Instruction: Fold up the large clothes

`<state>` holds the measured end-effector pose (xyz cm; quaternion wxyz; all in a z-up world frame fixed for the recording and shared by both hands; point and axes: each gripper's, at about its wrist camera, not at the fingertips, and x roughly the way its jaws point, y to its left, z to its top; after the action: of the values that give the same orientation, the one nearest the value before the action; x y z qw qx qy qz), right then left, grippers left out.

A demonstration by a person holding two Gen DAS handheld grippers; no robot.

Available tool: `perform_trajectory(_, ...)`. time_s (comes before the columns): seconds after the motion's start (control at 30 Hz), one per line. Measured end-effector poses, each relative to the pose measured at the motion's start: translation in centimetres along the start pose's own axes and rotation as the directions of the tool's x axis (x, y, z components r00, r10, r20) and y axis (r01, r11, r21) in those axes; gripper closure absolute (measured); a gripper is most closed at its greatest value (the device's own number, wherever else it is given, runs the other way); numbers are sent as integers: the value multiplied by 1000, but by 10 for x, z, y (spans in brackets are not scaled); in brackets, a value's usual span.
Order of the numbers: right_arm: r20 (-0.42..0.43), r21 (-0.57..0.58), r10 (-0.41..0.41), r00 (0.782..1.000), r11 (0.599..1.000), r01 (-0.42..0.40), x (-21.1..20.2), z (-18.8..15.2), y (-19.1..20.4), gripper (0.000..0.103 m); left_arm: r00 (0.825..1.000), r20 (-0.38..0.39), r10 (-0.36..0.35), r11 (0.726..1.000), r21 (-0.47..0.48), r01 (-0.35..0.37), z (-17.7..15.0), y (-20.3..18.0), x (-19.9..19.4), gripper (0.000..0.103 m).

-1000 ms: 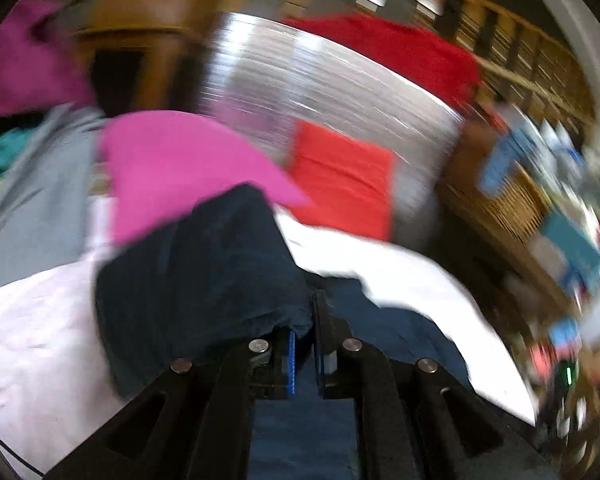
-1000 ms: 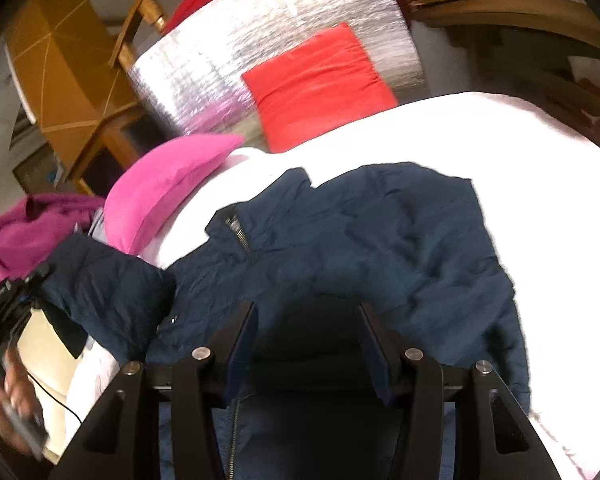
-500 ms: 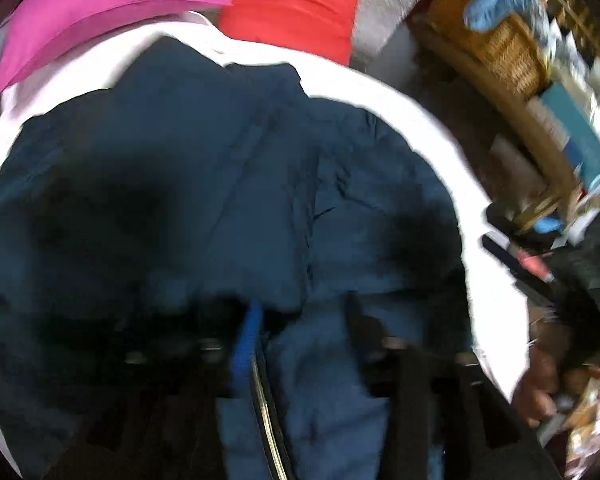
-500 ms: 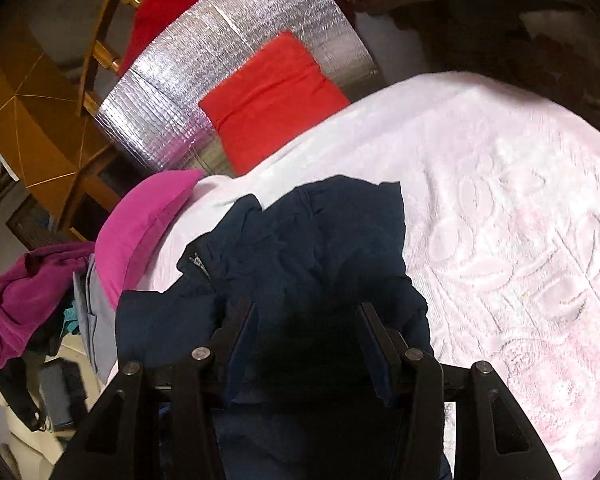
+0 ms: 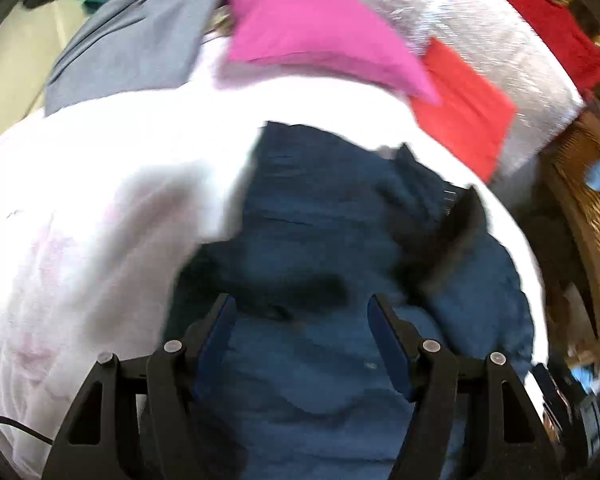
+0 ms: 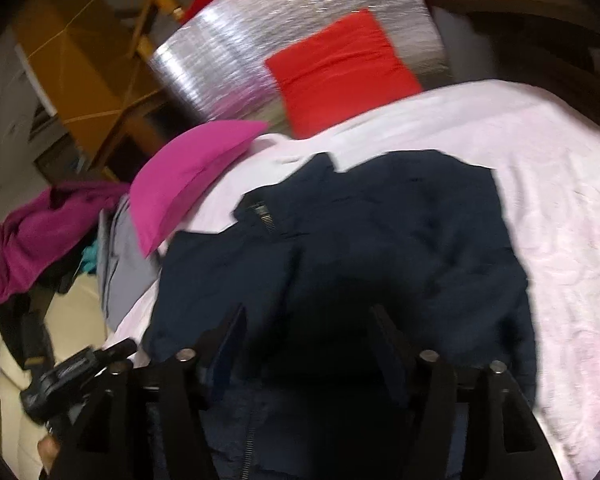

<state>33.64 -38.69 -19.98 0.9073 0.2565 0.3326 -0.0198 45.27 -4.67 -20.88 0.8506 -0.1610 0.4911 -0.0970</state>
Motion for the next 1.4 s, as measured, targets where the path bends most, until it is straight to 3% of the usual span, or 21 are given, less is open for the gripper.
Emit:
perform_trajectory(0.1, -9, -31, -4, 1000, 1000, 3, 8, -7, 20, 28, 998, -10, 62, 998, -10, -62, 9, 12, 7, 34)
perform_trajectory(0.23, -17, -90, -19, 1000, 996, 17, 14, -22, 43, 25, 995, -79, 54, 999, 10, -54, 17, 15, 18, 34)
perform_trajectory(0.3, -9, -136, -40, 999, 990, 38, 17, -28, 55, 20, 992, -87, 96, 995, 10, -96, 22, 25, 14, 34)
perform_trajectory(0.6, -34, -301, -176, 984, 941, 157, 47, -43, 115, 16, 982, 23, 188, 982, -15, -188, 40, 84, -39, 34)
perform_trajectory(0.8, -39, -408, -298, 954, 876, 257, 77, -41, 158, 14, 984, 14, 180, 982, -60, -179, 42, 109, -47, 34)
perform_trajectory(0.93, -39, -441, -392, 919, 832, 336, 102, -37, 170, 14, 986, 22, 165, 985, -54, -164, 47, 96, -39, 34)
perform_trajectory(1.03, -42, -405, -429, 902, 833, 377, 111, -28, 164, 14, 986, 23, 165, 985, -45, -164, 47, 93, -38, 34)
perform_trajectory(1.2, -30, -267, -410, 912, 882, 388, 98, -7, 138, 14, 982, 30, 185, 982, -46, -183, 48, 93, -37, 34)
perform_trajectory(1.3, -24, -203, -438, 898, 882, 425, 89, 1, 115, 14, 981, 32, 193, 980, -46, -191, 48, 93, -37, 34)
perform_trajectory(1.4, -44, -110, -433, 900, 898, 426, 79, 7, 85, 14, 978, 35, 204, 979, -36, -202, 47, 89, -37, 34)
